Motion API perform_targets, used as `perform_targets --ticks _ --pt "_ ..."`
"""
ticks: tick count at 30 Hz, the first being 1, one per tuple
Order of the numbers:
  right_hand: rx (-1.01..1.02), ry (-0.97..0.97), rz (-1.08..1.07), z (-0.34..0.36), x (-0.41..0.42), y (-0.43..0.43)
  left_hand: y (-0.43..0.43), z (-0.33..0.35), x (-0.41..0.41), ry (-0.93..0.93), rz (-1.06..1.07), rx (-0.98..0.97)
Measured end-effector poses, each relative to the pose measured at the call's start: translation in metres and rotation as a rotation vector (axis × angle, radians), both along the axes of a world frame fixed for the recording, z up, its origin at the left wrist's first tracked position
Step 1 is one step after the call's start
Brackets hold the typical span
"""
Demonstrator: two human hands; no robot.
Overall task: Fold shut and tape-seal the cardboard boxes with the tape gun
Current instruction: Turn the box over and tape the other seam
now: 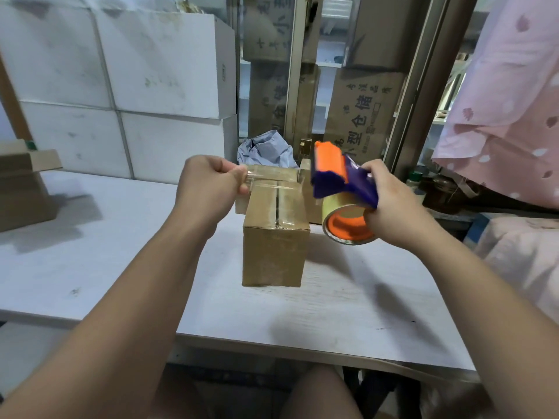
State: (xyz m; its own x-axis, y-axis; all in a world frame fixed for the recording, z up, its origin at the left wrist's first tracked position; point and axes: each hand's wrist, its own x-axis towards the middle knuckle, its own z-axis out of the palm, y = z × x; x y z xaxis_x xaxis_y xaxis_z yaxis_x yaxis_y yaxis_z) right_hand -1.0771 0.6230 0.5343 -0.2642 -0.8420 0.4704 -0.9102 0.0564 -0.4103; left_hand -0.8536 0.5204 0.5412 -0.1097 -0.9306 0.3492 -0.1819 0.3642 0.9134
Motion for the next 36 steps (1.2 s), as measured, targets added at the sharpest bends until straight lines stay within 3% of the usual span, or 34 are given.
perform_targets --ticks 4,15,24,36 --pt "-0.032 -0.177 0.01 0.002 -0.003 0.008 -0.003 -0.014 0.003 -0.004 -0.024 0.13" --pt "0.1 -0.106 0.025 -0.009 0.007 0.007 -0.004 -0.036 0.024 0.03 -0.066 0.363" --pt "0.122 -0.071 0.035 -0.022 0.006 0.001 -0.004 -0.052 0.025 0.039 -0.068 0.403" --pt "0.16 -0.253 0.092 -0.051 -0.002 -0.005 -0.005 -0.076 0.017 0.103 -0.11 0.508"
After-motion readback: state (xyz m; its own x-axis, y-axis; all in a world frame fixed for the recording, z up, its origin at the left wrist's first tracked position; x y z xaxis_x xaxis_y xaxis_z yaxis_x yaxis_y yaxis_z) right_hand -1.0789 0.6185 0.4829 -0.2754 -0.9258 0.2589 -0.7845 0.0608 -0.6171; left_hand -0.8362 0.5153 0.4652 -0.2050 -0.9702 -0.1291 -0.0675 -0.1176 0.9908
